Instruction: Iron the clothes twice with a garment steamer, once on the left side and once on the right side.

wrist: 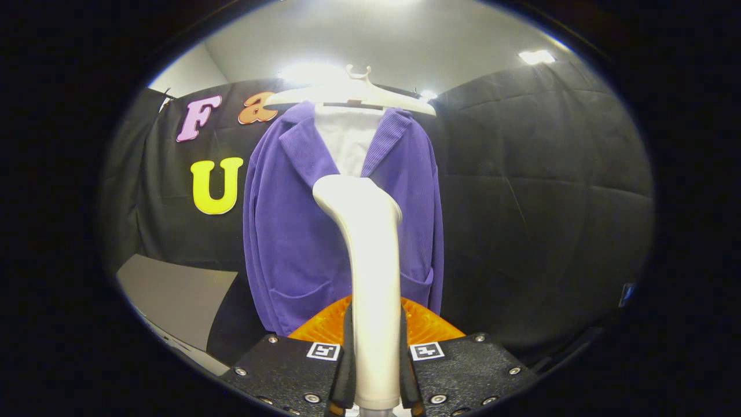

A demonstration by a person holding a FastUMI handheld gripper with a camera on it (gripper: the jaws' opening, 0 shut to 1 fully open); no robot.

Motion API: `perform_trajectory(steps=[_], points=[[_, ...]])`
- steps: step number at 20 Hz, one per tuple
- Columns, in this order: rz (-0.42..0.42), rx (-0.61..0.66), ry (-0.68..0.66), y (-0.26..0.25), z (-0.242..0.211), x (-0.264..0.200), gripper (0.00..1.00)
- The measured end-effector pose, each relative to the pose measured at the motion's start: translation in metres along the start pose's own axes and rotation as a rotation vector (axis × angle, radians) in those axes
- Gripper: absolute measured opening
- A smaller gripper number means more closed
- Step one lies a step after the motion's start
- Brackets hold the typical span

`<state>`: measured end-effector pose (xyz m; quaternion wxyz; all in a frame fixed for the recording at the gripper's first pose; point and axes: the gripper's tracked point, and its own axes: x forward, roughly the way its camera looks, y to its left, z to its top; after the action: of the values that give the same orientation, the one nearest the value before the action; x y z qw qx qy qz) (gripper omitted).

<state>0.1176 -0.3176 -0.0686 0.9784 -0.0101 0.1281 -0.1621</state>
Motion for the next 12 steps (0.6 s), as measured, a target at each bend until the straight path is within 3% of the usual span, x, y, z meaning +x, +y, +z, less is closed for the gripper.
perform_trajectory(steps=[12], points=[[-0.123,0.053,-0.153,-0.018,0.073,0.050,0.29]])
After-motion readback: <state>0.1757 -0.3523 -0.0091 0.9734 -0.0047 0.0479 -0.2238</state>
